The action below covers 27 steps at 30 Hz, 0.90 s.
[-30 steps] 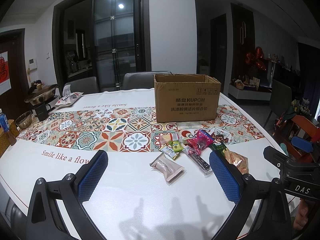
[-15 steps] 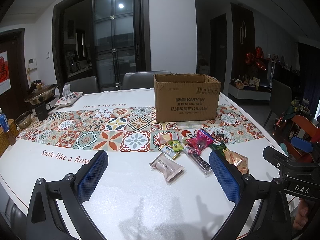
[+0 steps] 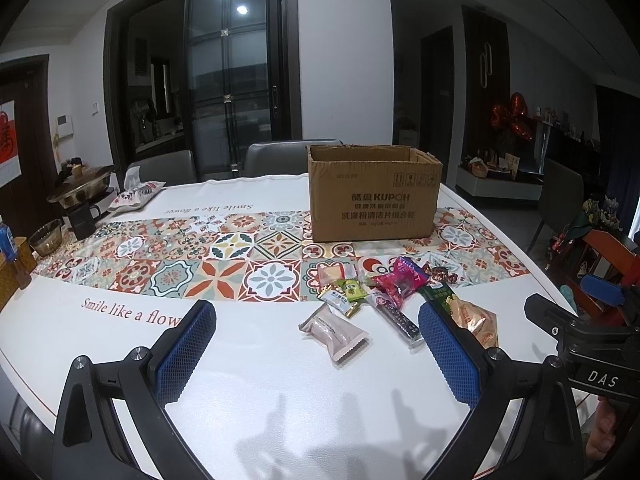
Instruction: Organize snacks
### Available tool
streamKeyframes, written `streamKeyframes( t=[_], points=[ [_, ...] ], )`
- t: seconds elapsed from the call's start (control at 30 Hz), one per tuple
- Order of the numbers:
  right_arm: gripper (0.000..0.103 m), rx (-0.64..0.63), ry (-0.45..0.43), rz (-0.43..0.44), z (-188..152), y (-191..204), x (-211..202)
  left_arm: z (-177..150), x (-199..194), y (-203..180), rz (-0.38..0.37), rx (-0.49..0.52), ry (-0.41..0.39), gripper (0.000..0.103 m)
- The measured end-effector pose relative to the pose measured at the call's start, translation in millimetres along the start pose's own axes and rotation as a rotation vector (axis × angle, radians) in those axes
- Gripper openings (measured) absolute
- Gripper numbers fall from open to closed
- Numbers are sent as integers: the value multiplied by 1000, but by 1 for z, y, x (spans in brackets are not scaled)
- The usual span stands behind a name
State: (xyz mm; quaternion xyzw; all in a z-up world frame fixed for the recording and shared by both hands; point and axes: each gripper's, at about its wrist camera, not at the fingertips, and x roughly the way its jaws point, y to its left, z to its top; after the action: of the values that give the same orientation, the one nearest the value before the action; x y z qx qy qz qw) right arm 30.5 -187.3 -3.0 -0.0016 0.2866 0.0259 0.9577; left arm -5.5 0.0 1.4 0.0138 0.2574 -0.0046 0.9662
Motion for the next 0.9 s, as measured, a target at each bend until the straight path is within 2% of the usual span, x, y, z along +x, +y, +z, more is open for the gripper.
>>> streamKeyframes(
  t=[0.17, 0.57, 0.9],
  points=[
    [102, 2, 18, 7, -6, 0, 8, -4, 7, -1, -7, -3, 12, 103],
    [102, 44, 124, 38, -5, -6, 43, -5, 36, -5, -17, 9, 61, 102],
    [98, 83, 218, 77, -10, -10, 90, -8, 83, -5, -20, -14, 158, 93]
  ],
)
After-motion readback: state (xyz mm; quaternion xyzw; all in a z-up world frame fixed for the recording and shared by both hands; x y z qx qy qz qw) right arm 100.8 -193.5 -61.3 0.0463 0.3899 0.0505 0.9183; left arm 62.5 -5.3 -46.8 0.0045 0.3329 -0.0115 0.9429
